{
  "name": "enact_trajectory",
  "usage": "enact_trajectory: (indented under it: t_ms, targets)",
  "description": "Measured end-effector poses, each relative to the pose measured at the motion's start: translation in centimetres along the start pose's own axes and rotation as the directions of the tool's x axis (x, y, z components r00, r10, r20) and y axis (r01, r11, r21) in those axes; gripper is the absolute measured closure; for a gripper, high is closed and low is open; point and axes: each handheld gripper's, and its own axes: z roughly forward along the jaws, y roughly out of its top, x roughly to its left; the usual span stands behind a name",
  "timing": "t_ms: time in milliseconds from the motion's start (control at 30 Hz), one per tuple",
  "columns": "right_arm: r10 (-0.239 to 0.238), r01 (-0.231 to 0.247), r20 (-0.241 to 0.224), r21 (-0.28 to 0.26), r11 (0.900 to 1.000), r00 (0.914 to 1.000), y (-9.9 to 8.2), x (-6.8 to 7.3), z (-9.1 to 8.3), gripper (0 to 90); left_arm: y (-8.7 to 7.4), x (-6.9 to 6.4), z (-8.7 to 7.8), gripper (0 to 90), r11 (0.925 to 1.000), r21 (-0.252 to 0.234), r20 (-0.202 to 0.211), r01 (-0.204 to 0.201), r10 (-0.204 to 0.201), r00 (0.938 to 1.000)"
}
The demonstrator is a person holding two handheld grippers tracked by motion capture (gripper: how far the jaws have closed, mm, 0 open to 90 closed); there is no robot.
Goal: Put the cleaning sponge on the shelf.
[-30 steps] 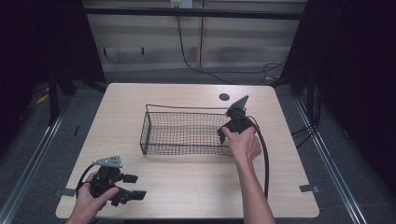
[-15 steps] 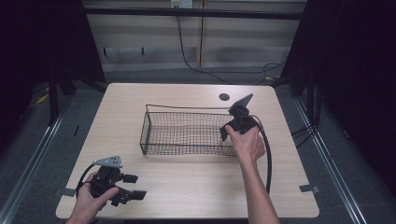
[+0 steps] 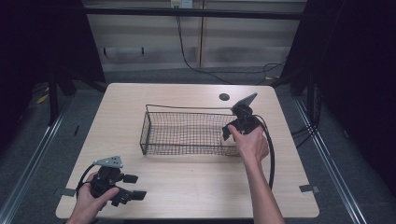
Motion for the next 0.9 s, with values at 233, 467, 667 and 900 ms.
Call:
enact_trajectory:
  t_ms: [233,467,667,900]
  targets:
    - [-0.011,0.010,-0.020,-0.008,0.9999,0.9997,-0.4,-0.1,-0.5,19.4,0.0,0.0,0.0,19.6,1.0000,0.000,0.000,-0.002,0.002,1.0000]
    - [-0.032,0.031,-0.037,-0.029,0.9991,0.9988,-1.1,-0.4,-1.3,20.1,0.0,0.0,0.1,19.7,1.0000,0.001,0.002,-0.001,0.001,1.0000]
    - [-0.060,0.056,-0.053,-0.057,0.9968,0.9968,-1.7,0.0,-2.0,21.5,0.0,0.0,0.1,19.7,1.0000,0.007,0.002,-0.003,0.003,1.0000]
    - [-0.087,0.082,-0.071,-0.076,0.9937,0.9937,-2.5,0.5,-3.0,21.8,0.0,0.0,0.1,19.7,1.0000,0.007,-0.004,-0.001,0.001,1.0000]
